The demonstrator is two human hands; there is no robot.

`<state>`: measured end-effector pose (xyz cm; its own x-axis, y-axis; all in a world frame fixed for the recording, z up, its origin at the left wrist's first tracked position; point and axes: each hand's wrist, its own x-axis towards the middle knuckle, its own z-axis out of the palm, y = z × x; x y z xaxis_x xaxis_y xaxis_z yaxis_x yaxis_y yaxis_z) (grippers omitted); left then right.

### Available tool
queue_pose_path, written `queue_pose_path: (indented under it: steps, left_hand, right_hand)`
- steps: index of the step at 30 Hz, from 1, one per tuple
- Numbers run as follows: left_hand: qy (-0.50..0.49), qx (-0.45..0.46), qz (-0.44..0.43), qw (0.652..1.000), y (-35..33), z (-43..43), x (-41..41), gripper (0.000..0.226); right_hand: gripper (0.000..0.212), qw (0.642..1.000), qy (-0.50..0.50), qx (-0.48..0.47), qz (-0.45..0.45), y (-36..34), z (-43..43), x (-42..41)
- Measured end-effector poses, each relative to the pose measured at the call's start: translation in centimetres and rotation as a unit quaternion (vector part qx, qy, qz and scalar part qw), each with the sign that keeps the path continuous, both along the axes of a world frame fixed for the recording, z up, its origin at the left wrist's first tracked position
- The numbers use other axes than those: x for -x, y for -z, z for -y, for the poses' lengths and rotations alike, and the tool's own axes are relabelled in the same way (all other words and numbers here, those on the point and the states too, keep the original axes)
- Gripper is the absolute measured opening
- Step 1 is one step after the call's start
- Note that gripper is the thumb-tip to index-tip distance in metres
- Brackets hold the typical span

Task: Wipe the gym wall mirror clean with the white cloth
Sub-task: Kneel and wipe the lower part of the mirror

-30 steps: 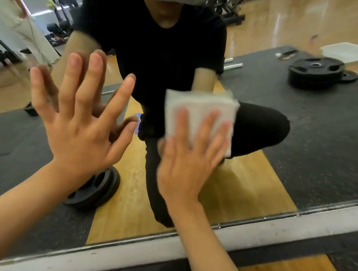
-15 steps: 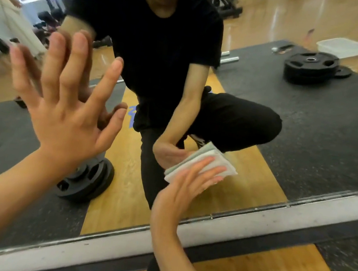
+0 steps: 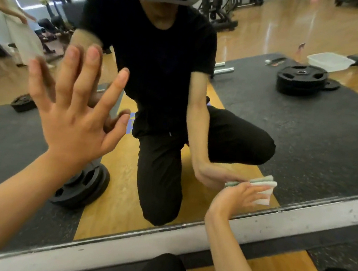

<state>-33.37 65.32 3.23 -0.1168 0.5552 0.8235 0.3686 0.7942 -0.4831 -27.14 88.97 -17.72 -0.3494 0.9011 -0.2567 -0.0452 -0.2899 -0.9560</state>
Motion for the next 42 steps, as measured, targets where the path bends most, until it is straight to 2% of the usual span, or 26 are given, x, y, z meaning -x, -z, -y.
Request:
queue_pose_path:
  steps: [3, 5, 8, 10, 11, 13, 16, 19, 22, 24, 26, 28, 31, 33, 35, 39, 42]
  left_hand:
    - [-0.005, 0.009, -0.028, 1.000, 0.2, -0.1, 0.1, 0.071]
    - [-0.004, 0.010, -0.032, 0.999, 0.1, -0.1, 0.0, 0.073]
    - [-0.002, 0.008, -0.031, 0.999, 0.1, 0.0, -0.1, 0.074]
    - [-0.005, 0.005, -0.036, 0.999, 0.2, 0.0, 0.0, 0.075]
    - [-0.007, 0.003, -0.041, 0.999, 0.3, 0.0, 0.1, 0.075]
    - [-0.007, 0.003, -0.054, 0.998, 0.2, -0.1, 0.2, 0.075]
    - [-0.003, 0.006, -0.052, 0.999, 0.2, -0.3, 0.3, 0.074]
    - [-0.006, 0.003, -0.051, 0.999, 0.3, -0.4, 0.2, 0.072]
    - [-0.003, 0.003, -0.049, 0.999, 0.1, -0.4, 0.2, 0.072]
    - [-0.003, 0.000, -0.052, 0.999, 0.1, -0.4, 0.2, 0.072]
    - [-0.001, 0.001, -0.052, 0.999, 0.2, -0.3, 0.2, 0.072]
    - [-0.002, 0.002, -0.054, 0.999, 0.3, -0.4, 0.2, 0.072]
    - [-0.009, 0.002, -0.053, 0.999, 0.1, -0.5, 0.2, 0.072]
    - [-0.010, 0.005, -0.058, 0.998, -0.1, -0.4, 0.2, 0.072]
    - [-0.007, 0.004, -0.058, 0.998, 0.0, -0.4, 0.1, 0.072]
    - [-0.008, 0.006, -0.055, 0.998, 0.0, -0.5, 0.2, 0.071]
    - [-0.009, 0.003, -0.056, 0.998, 0.0, -0.5, 0.2, 0.070]
  right_hand:
    - [0.062, 0.986, 0.009, -0.161, -0.047, -8.1, 0.0, 0.9]
    - [0.063, 0.951, 0.006, -0.306, -0.047, -13.5, 1.5, 1.4]
    - [0.064, 0.848, -0.023, -0.529, -0.017, -15.5, 1.9, 1.5]
    - [0.058, 0.780, -0.062, -0.622, -0.031, -12.0, -0.1, 0.8]
    - [0.056, 0.759, -0.082, -0.646, -0.028, -9.0, -1.6, 0.4]
    - [0.052, 0.739, -0.115, -0.664, 0.014, -3.9, -4.0, -0.6]
    - [0.051, 0.749, -0.129, -0.647, 0.054, -2.9, -4.9, -1.4]
    - [0.054, 0.755, -0.080, -0.651, -0.006, -11.6, -3.1, 0.3]
    - [0.057, 0.708, -0.040, -0.703, -0.056, -22.5, -0.9, 1.8]
    - [0.056, 0.677, -0.027, -0.733, -0.054, -26.2, -0.8, 2.1]
    - [0.056, 0.664, -0.026, -0.745, -0.054, -25.2, -1.8, 1.9]
    - [0.055, 0.665, -0.044, -0.744, -0.048, -20.9, -3.2, 1.4]
    - [0.055, 0.657, -0.094, -0.748, 0.014, -13.2, -5.6, 0.2]
    - [0.054, 0.643, -0.106, -0.758, 0.031, -12.1, -6.5, -0.2]
    - [0.054, 0.637, -0.092, -0.765, 0.002, -15.0, -6.1, 0.4]
    - [0.055, 0.604, -0.025, -0.793, -0.072, -26.9, -2.9, 2.3]
    - [0.055, 0.598, -0.009, -0.797, -0.082, -28.9, -2.4, 2.6]
